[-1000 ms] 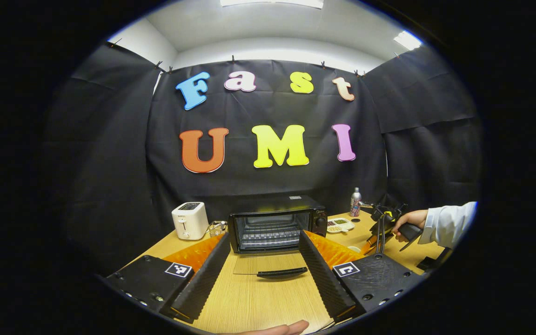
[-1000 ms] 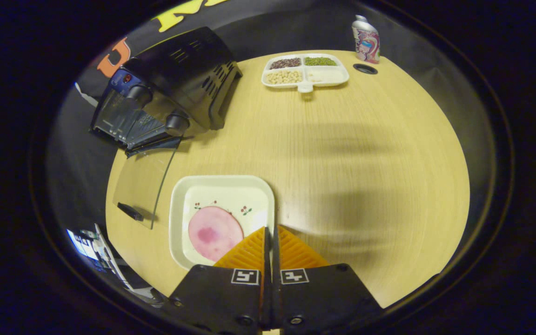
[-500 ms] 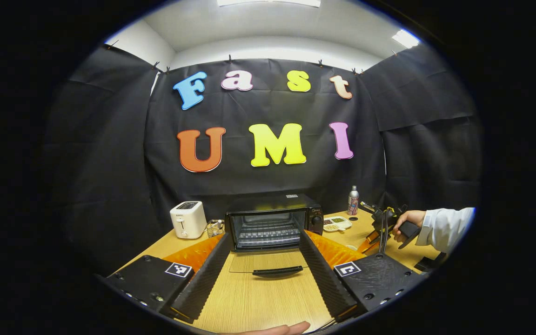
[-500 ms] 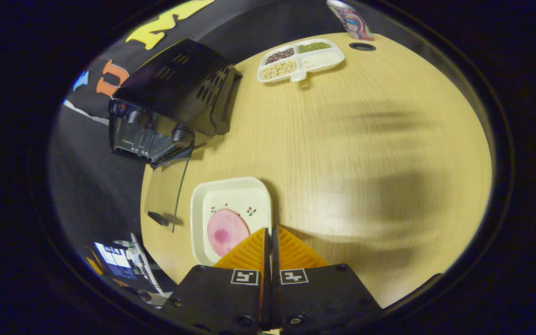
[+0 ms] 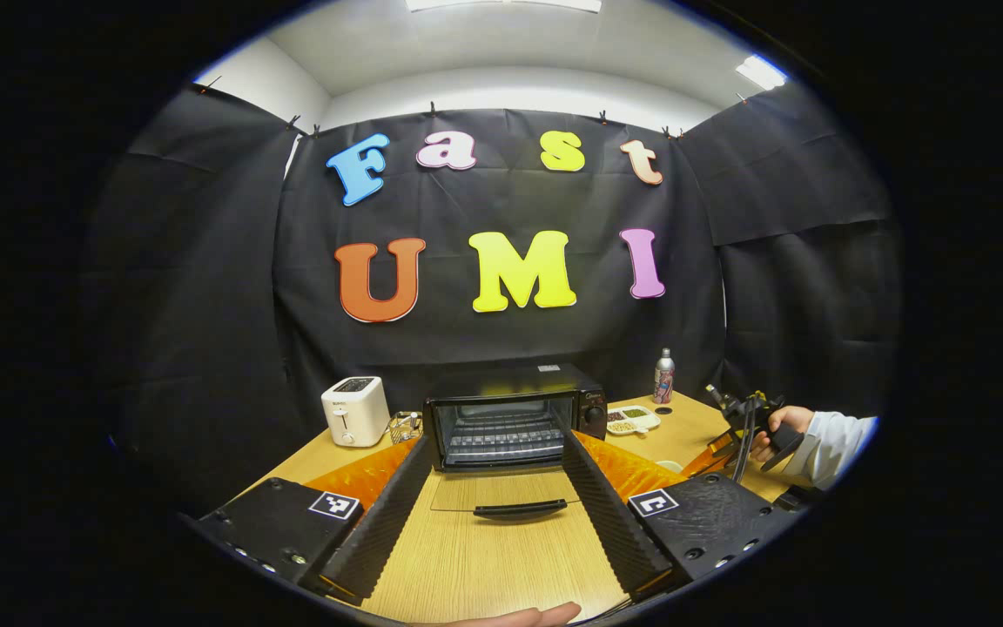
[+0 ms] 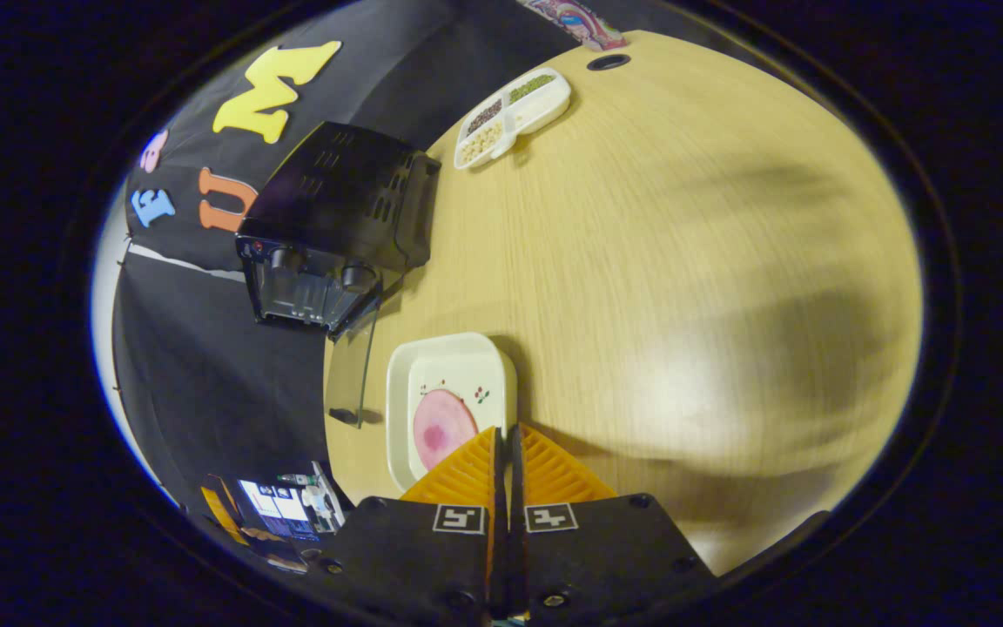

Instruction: Open the electric oven with the left hand, put the food in, and close the electric oven.

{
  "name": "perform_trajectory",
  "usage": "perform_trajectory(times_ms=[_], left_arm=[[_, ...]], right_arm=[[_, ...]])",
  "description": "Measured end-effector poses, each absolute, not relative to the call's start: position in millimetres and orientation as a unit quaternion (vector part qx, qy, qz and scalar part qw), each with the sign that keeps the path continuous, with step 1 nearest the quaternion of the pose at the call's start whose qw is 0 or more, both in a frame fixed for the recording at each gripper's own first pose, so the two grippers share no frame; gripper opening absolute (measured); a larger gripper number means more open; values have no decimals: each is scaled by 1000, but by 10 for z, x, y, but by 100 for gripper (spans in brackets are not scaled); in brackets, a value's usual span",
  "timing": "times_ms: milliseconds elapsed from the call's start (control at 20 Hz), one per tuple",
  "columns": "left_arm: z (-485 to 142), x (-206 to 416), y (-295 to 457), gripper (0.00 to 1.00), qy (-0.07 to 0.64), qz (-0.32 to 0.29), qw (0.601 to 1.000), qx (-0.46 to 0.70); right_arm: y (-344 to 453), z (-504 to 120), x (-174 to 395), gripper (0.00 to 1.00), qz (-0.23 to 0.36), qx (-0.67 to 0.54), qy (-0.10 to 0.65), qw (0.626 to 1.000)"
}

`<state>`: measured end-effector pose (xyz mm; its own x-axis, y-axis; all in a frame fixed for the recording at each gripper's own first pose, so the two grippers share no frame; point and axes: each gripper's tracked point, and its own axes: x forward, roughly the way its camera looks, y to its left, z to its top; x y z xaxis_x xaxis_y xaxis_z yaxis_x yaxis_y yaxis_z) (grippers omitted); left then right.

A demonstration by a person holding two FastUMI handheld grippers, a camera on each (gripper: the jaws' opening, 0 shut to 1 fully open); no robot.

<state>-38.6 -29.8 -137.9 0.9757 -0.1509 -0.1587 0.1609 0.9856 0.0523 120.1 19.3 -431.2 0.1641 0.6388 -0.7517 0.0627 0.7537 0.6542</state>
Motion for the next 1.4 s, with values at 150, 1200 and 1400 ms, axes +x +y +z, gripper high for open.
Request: perform_trajectory(times_ms=[150, 1200, 1400], left_arm=[[-1334, -401, -305, 96, 71, -78, 994, 37], [-1360, -596, 515, 96, 54, -17, 997, 56], [-1412, -613, 656, 96, 49, -6, 997, 59]], right_arm=[[21, -4095, 1183, 2, 196, 284, 595, 726], [1543, -2818, 849, 4, 209, 269, 569, 748], [2007, -2847, 809, 4, 219, 240, 571, 754]])
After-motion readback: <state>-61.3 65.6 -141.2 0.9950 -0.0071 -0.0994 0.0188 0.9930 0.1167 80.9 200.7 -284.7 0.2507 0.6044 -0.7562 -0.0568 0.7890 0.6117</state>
